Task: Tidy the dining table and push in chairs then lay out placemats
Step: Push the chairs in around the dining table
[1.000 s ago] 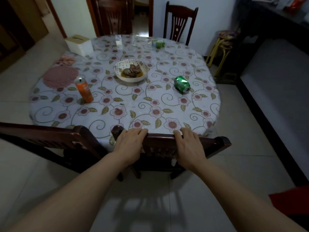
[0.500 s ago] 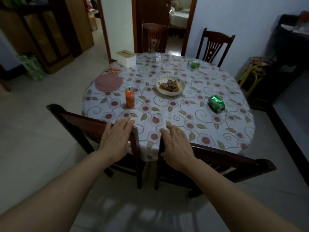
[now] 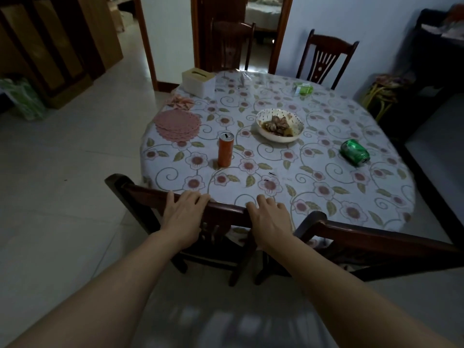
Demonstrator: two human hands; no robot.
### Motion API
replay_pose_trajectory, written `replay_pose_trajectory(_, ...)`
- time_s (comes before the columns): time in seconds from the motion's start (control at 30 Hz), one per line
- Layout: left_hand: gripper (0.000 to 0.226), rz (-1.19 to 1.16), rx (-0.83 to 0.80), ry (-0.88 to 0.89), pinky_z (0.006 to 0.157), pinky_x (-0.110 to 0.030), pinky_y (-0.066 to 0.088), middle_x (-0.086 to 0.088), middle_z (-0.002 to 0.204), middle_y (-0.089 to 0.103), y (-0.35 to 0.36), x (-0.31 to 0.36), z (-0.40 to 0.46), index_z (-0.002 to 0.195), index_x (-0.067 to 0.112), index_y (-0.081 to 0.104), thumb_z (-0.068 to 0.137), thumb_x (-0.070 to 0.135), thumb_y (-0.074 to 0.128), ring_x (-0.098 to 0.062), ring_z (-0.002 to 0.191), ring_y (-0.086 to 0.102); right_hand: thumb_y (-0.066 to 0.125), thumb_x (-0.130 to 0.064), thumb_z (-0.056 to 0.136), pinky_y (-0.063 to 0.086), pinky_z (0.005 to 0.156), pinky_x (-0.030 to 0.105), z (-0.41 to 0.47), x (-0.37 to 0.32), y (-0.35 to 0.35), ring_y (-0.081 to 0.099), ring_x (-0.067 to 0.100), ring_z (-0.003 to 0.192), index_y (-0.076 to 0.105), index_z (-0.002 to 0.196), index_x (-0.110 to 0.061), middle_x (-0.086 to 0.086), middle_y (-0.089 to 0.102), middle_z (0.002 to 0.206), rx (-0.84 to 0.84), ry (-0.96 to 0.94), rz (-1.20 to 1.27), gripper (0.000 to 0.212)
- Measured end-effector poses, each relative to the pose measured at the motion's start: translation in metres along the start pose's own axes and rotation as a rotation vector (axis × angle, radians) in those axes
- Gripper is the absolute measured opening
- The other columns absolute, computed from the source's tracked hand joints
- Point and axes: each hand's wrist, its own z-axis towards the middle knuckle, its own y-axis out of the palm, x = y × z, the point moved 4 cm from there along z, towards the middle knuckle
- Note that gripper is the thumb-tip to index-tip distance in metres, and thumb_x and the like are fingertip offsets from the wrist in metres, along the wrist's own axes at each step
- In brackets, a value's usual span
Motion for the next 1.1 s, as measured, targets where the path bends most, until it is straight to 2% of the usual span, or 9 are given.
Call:
replay_pose_trajectory(0.13,0.052,-0.001,0.017,-0.011,0.105,-0.045,0.024,0.001,0.127,0.046,0.010,-0.013,0.020,0.125,0.026,0.038,0.079,0.024,0.063,-0.021,0.122,0.039,0.063,-0.013,0.086,0.038,0.072,0.036,0.009,0.005,0.003,0.050,0.031,0.105,0.043,0.125,-0.011,0.013,0.045,0.120,-0.064,0.063,-0.030,0.045)
replay_pose_trajectory(0.3,0.030,-0.040,0.117,-0.058,0.094,-0.042,0.032,-0.001,0.106,0.056,0.017,-0.009,0.032,0.100,0.020,0.050,0.075,0.009,0.061,-0.025,0.105,0.049,0.066,-0.011,0.082,0.037,0.066,0.035,0.016,0.017,0.005,0.054,0.030,0.096,0.049,0.116,-0.010,0.012,0.048,0.113,-0.052,-0.002,0.007,0.038)
replay_pose_trajectory(0.43,0.031,-0.108,0.275,-0.026,0.078,-0.042,0.033,-0.006,0.082,0.059,0.025,0.005,0.029,0.082,0.015,0.058,0.058,-0.002,0.071,-0.030,0.085,0.055,0.060,-0.008,0.085,0.035,0.063,0.034,0.012,0.032,0.002,0.057,0.031,0.093,0.052,0.114,-0.009,0.012,0.052,0.110,-0.033,-0.030,-0.029,0.030)
replay_pose_trajectory(0.57,0.039,-0.115,0.290,-0.025,0.074,-0.037,0.024,-0.002,0.081,0.059,0.026,0.023,0.027,0.085,0.016,0.060,0.054,-0.007,0.070,-0.028,0.086,0.054,0.058,-0.006,0.084,0.036,0.064,0.032,0.007,0.048,-0.005,0.061,0.031,0.092,0.055,0.107,-0.011,0.010,0.061,0.101,-0.021,-0.037,-0.061,0.024)
replay_pose_trajectory(0.73,0.039,-0.123,0.313,0.013,0.075,-0.037,0.026,0.000,0.079,0.058,0.025,0.030,0.034,0.083,0.016,0.059,0.054,-0.007,0.070,-0.027,0.082,0.053,0.057,-0.008,0.085,0.035,0.062,0.032,0.004,0.057,-0.004,0.061,0.030,0.085,0.055,0.104,-0.013,0.009,0.062,0.095,-0.006,-0.062,-0.075,0.020)
replay_pose_trajectory(0.87,0.037,-0.119,0.319,0.029,0.075,-0.036,0.024,-0.002,0.082,0.058,0.025,0.026,0.034,0.085,0.016,0.059,0.057,-0.004,0.071,-0.028,0.085,0.052,0.054,-0.006,0.085,0.032,0.060,0.032,0.005,0.057,-0.001,0.048,0.029,0.071,0.053,0.106,-0.013,0.003,0.047,0.073,0.035,-0.079,-0.087,0.023)
replay_pose_trajectory(0.93,0.036,-0.112,0.311,0.018,0.078,-0.039,0.028,-0.003,0.086,0.059,0.026,0.025,0.033,0.088,0.015,0.059,0.059,-0.001,0.072,-0.028,0.088,0.052,0.054,-0.006,0.085,0.032,0.062,0.033,0.004,0.056,0.002,0.045,0.027,0.076,0.051,0.108,-0.012,0.005,0.052,0.082,0.052,-0.087,-0.078,0.024)
replay_pose_trajectory(1.0,0.038,-0.084,0.300,0.002,0.079,-0.041,0.031,-0.005,0.088,0.059,0.025,0.026,0.033,0.092,0.015,0.059,0.060,0.000,0.073,-0.030,0.090,0.052,0.055,-0.010,0.086,0.034,0.068,0.033,0.002,0.056,0.007,0.048,0.027,0.092,0.048,0.115,-0.013,0.008,0.056,0.101,0.064,-0.094,-0.078,0.029)
replay_pose_trajectory(1.1,0.038,-0.037,0.203,-0.029,0.089,-0.042,0.030,-0.005,0.104,0.057,0.021,0.031,0.032,0.108,0.018,0.054,0.072,0.009,0.066,-0.028,0.102,0.048,0.056,-0.015,0.086,0.036,0.085,0.035,0.000,0.056,0.013,0.045,0.028,0.104,0.043,0.124,-0.014,0.010,0.053,0.114,0.070,-0.111,-0.104,0.040)
